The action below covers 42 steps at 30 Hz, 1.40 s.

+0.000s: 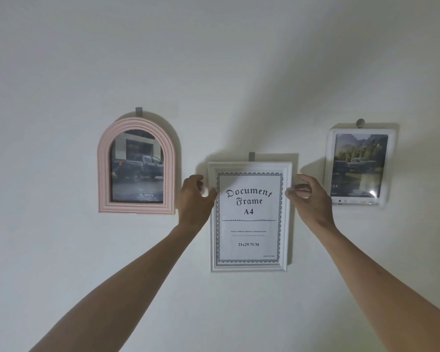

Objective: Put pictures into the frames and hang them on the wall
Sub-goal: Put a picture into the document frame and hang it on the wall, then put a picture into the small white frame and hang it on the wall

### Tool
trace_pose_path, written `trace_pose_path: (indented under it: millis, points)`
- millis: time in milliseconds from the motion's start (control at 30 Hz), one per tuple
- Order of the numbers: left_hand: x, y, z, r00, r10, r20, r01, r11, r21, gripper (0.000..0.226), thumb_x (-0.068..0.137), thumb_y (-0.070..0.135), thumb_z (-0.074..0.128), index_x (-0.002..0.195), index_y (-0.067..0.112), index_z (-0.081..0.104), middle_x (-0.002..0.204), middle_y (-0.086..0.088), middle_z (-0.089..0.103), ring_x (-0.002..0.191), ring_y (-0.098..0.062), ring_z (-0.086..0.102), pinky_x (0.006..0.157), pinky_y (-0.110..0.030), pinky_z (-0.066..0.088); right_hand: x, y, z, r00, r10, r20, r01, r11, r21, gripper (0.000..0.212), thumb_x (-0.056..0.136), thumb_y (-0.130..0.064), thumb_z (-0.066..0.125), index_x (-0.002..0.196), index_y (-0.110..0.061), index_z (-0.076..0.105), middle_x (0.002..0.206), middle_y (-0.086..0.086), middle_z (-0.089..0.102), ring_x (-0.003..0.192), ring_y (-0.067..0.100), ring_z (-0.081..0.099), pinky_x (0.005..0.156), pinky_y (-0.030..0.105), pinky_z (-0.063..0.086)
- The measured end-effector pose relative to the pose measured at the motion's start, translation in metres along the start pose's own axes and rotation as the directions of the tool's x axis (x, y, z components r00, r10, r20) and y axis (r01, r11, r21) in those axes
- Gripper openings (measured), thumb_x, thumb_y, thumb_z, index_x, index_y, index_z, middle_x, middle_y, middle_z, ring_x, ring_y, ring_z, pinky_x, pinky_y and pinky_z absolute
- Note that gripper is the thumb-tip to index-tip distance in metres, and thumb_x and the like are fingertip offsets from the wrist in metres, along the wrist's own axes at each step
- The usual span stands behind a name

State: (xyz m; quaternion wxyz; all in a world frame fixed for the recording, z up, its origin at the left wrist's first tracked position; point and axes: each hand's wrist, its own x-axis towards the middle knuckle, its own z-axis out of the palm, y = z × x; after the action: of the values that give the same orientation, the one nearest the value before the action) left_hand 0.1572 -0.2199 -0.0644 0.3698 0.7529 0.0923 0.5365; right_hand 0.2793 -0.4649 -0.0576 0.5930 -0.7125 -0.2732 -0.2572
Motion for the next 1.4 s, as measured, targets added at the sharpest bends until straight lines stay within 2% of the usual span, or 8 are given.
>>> trace_pose_path:
  millis: [200,433,567,733,900,1133,1233,1400]
  points:
    - [-0.017,0.029,0.025,0.951,0.265,-0.159,-0.247,0.961,0.125,0.046,0.084,0.020,0.068,0.125,0.010,0.050,0.122,-0.004,0.049,0.116,-0.022,0.047,0.101,-0.044,0.044,0.011,0.008,-0.038,0.998,-0.037,-0.053,0.040,0.998,0.053,0.039,0.087,-0.019,0.074,0.123,-0.024,0.061,0.105,-0.003,0.065,0.096,0.007,0.064,0.074,0.010,0.045]
    - [-0.040,0.100,0.101,0.880,0.472,-0.045,-0.471,0.881,0.045,0.041,0.084,0.012,0.066,0.123,0.008,0.054,0.119,-0.003,0.053,0.108,-0.019,0.051,0.093,-0.034,0.046,0.045,0.027,-0.113,0.946,-0.223,-0.235,0.192,0.970,-0.149,0.035,0.087,-0.011,0.071,0.121,-0.017,0.064,0.116,0.002,0.062,0.096,0.012,0.062,0.078,0.012,0.050]
    - [-0.045,0.139,0.160,0.917,0.374,0.137,-0.380,0.925,0.017,0.039,0.089,0.022,0.063,0.125,0.012,0.051,0.118,0.000,0.052,0.103,-0.019,0.055,0.082,-0.036,0.051,0.067,0.048,-0.157,0.912,-0.201,-0.357,0.108,0.959,-0.263,0.044,0.086,-0.018,0.072,0.127,-0.017,0.056,0.127,0.008,0.052,0.111,0.025,0.057,0.088,0.032,0.047]
    - [-0.040,0.163,0.220,0.960,0.105,0.261,-0.106,0.994,-0.012,0.046,0.091,0.022,0.061,0.132,0.009,0.046,0.125,-0.007,0.052,0.112,-0.023,0.052,0.096,-0.035,0.045,0.086,0.073,-0.192,0.979,0.029,-0.200,-0.061,0.986,-0.157,0.059,0.090,-0.023,0.071,0.141,-0.015,0.043,0.127,0.009,0.059,0.106,0.025,0.064,0.084,0.025,0.043]
    - [-0.042,0.170,0.249,0.974,-0.125,0.190,0.136,0.990,-0.045,0.037,0.087,0.025,0.067,0.119,0.013,0.055,0.096,0.000,0.065,0.095,-0.019,0.061,0.088,-0.036,0.050,0.092,0.092,-0.204,0.996,0.031,-0.086,-0.040,0.994,-0.099,0.049,0.093,-0.021,0.069,0.138,-0.015,0.051,0.113,0.004,0.068,0.093,0.015,0.064,0.073,0.009,0.041]
    - [-0.044,0.173,0.254,0.984,-0.123,0.130,0.135,0.987,-0.087,0.010,0.085,0.018,0.070,0.094,0.018,0.066,0.076,0.008,0.064,0.076,-0.016,0.061,0.075,-0.032,0.051,0.099,0.096,-0.209,1.000,-0.020,-0.007,0.020,0.998,-0.055,0.037,0.093,-0.015,0.068,0.130,-0.017,0.061,0.102,-0.002,0.067,0.087,0.016,0.064,0.063,-0.002,0.042]
    - [-0.046,0.177,0.249,0.983,-0.135,0.123,0.151,0.980,-0.133,0.012,0.084,0.016,0.070,0.088,0.025,0.064,0.081,0.010,0.064,0.077,-0.017,0.064,0.073,-0.028,0.050,0.097,0.095,-0.214,0.999,-0.034,0.008,0.034,0.999,-0.001,0.036,0.092,-0.014,0.069,0.127,-0.019,0.062,0.098,-0.002,0.068,0.084,0.011,0.065,0.065,-0.002,0.041]
    - [-0.057,0.181,0.242,0.980,-0.154,0.122,0.175,0.968,-0.181,0.014,0.088,0.015,0.068,0.101,0.019,0.065,0.087,0.007,0.068,0.080,-0.009,0.064,0.070,-0.019,0.047,0.084,0.094,-0.219,0.999,-0.040,0.032,0.038,0.998,0.044,0.035,0.091,-0.019,0.071,0.125,-0.024,0.062,0.094,-0.006,0.070,0.086,0.002,0.065,0.066,-0.001,0.042]
